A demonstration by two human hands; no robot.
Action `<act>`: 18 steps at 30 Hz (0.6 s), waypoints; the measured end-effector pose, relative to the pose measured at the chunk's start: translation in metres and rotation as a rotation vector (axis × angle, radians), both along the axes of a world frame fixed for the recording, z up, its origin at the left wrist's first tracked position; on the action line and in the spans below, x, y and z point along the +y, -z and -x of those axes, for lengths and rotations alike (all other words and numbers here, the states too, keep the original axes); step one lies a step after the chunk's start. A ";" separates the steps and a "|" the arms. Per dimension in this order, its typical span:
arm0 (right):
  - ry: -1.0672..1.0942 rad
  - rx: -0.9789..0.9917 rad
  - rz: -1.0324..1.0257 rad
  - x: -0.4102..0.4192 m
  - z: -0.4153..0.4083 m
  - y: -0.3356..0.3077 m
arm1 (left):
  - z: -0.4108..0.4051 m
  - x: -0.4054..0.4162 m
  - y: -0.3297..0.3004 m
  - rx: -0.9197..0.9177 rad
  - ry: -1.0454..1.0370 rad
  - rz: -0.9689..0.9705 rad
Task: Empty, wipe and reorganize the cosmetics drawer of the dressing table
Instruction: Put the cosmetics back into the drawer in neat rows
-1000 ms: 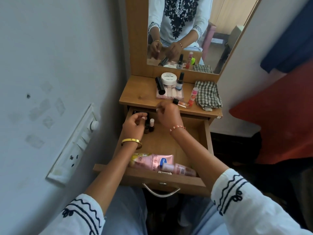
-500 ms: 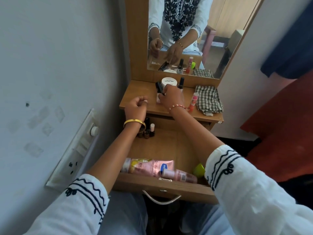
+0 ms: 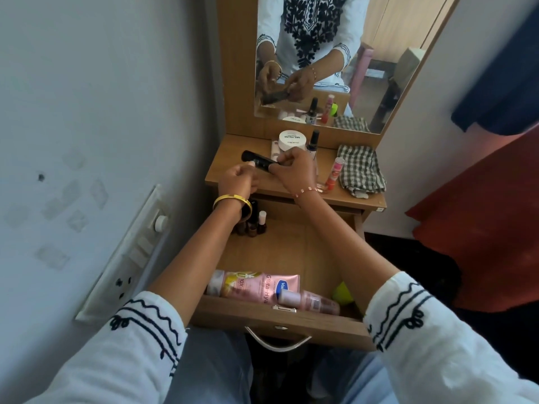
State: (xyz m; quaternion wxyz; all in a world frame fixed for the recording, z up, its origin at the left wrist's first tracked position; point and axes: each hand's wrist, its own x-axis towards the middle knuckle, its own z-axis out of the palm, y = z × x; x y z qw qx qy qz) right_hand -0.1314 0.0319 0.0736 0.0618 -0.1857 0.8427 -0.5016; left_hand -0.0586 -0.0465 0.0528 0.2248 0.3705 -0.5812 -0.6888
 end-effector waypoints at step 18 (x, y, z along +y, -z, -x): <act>-0.140 0.423 -0.621 -0.030 0.039 -0.004 | -0.002 -0.016 0.008 0.063 -0.170 -0.149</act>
